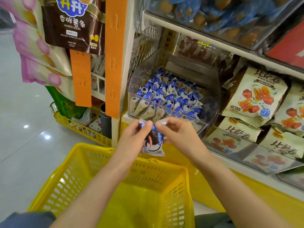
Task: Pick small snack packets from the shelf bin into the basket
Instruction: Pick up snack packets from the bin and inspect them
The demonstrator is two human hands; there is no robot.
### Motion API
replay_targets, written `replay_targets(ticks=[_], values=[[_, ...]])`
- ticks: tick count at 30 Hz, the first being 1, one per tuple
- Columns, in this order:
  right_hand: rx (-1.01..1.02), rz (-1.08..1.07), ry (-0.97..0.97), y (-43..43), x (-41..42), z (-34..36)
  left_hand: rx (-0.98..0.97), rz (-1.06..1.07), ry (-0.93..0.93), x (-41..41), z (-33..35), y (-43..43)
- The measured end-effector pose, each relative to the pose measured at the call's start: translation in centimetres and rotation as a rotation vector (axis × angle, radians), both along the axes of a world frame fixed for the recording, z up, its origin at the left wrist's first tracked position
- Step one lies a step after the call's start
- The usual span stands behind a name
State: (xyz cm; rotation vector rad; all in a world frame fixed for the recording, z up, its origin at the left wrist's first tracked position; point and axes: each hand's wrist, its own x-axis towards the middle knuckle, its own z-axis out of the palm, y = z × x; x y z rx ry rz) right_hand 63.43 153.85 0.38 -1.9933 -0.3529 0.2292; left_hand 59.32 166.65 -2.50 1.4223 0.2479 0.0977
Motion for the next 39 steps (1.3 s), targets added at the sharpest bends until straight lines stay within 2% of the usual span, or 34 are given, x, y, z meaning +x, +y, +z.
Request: replay_targets(ticks=[3,7,11,13,15,18,19,21,24,27,29,32,36,39], values=[[-0.042,0.067,-0.029,-0.3,-0.2,0.2,0.000,0.054,0.033,-0.1,-0.1,0.0],[-0.188,0.101,-0.202,-0.3,-0.8,-0.2,0.001,0.092,0.077,-0.5,-0.4,-0.1],[-0.066,0.051,-0.126,-0.1,-1.3,-0.7,0.056,0.104,0.026,-0.7,-0.4,-0.1],[-0.048,0.024,-0.149,0.0,-1.5,-1.0,0.125,0.099,-0.014,-0.9,-0.4,-0.1],[-0.125,0.030,-0.276,-0.1,-1.8,-1.4,0.171,0.085,-0.031,-1.0,-0.7,-0.1],[-0.385,0.052,-0.589,-0.4,-2.2,-1.5,0.172,0.056,-0.021,-1.1,-1.0,-0.1],[-0.411,0.052,-0.633,-0.5,-2.2,-1.4,0.157,0.049,-0.014,-1.1,-1.0,0.0],[-0.347,0.043,-0.592,-0.6,-2.1,-1.3,0.087,0.018,0.017,-1.1,-1.0,0.0],[-0.136,-0.053,-0.413,-1.0,-1.5,-0.9,0.003,-0.036,0.090,-1.0,-0.8,0.3],[0.144,-0.183,-0.121,-1.4,-0.6,0.0,-0.045,-0.071,0.111,-1.1,-0.7,0.2],[0.251,-0.202,0.065,-1.7,-0.3,0.4,-0.059,-0.043,0.078,-1.1,-0.7,0.3],[0.145,-0.079,0.167,-2.1,-0.1,0.5,-0.036,0.062,0.024,-1.1,-0.7,0.8],[0.019,0.053,0.075,-2.2,0.0,0.0,-0.001,0.112,-0.004,-1.3,-0.7,1.0],[-0.035,0.144,0.125,-2.3,0.2,-0.3,-0.037,0.142,-0.003,-1.3,-0.8,0.9]])
